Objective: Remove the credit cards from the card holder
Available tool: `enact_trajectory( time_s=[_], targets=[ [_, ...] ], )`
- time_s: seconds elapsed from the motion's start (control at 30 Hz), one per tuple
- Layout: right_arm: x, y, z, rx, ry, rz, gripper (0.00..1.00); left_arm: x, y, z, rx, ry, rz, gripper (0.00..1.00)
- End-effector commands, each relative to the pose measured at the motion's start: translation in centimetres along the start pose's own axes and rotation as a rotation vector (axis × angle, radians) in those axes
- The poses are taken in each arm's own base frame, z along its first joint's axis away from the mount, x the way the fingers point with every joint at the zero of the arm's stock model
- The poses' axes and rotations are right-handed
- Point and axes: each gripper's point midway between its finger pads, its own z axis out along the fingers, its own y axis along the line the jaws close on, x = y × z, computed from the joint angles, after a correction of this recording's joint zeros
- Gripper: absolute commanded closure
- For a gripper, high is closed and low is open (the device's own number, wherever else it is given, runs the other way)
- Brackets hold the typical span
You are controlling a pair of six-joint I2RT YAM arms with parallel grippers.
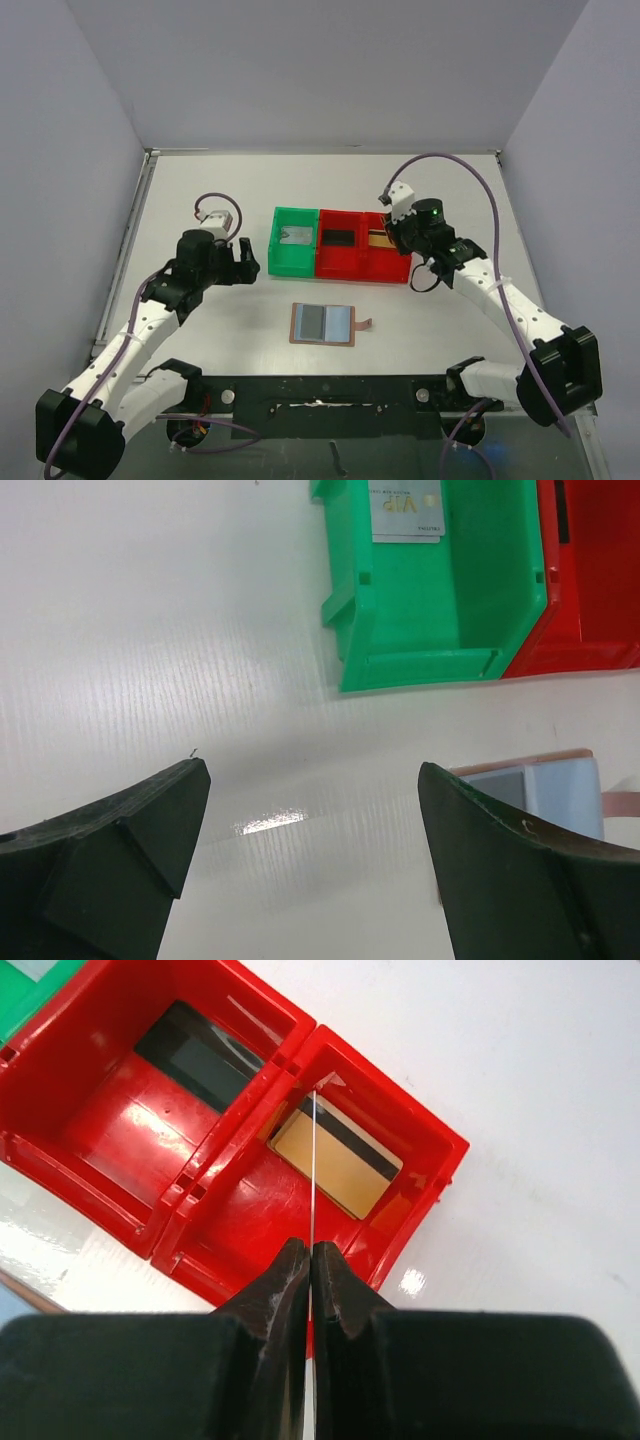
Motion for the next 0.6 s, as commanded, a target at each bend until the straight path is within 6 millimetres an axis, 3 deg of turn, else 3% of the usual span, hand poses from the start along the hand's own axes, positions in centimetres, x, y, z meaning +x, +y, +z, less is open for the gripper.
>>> enact_trajectory(
  time_s=[0.0,0.27,0.57],
  targets=[
    [-3.1,-0.5,1.4,0.024,-0.04,-0.193,1.0,-1.9,0.3,0.3,-0.02,-0.069,0.025,0.13],
    [-2.0,-2.0,3.8,0.148,0.081,-0.324,1.0,-1.8,1.0,0.5,-0.057,-0.075,0.023,0.13],
    [-0.6,-2.5,5.7,0.138,0.108,-0.386,1.0,-2.3,1.3,0.6,-0.072,-0.097,0.029,0.13]
  ],
)
